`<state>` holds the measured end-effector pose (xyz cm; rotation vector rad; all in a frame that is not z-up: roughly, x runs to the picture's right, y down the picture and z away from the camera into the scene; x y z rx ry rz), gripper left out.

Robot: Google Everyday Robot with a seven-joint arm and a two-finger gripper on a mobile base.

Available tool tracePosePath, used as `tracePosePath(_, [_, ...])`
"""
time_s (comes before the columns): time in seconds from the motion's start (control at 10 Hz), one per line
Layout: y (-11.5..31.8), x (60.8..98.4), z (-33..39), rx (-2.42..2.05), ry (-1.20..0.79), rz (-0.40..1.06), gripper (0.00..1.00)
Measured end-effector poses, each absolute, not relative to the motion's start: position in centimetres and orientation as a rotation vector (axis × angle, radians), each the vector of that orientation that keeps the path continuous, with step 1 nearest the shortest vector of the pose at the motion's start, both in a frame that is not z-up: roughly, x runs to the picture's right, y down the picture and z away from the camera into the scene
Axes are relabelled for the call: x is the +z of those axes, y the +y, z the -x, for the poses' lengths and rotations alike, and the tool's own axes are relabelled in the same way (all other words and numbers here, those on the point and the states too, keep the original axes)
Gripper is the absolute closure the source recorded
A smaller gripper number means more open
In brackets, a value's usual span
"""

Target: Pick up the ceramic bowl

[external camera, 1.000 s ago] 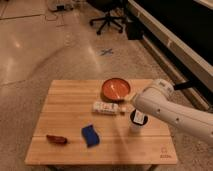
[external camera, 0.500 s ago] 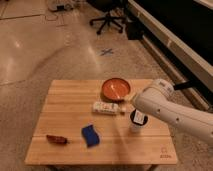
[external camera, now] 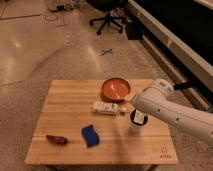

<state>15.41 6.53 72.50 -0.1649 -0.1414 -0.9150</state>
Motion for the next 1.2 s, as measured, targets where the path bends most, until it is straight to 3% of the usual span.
tracePosePath(0.4, [0.1, 73.7, -13.1, -1.019, -0.153, 0.183, 0.22])
tracePosePath(0.7, [-3.3, 77.2, -11.3, -1.085, -0.167, 0.208, 0.22])
tracePosePath(1.2, [-3.8, 85.5, -11.2, -1.076, -0.199, 0.302, 0.22])
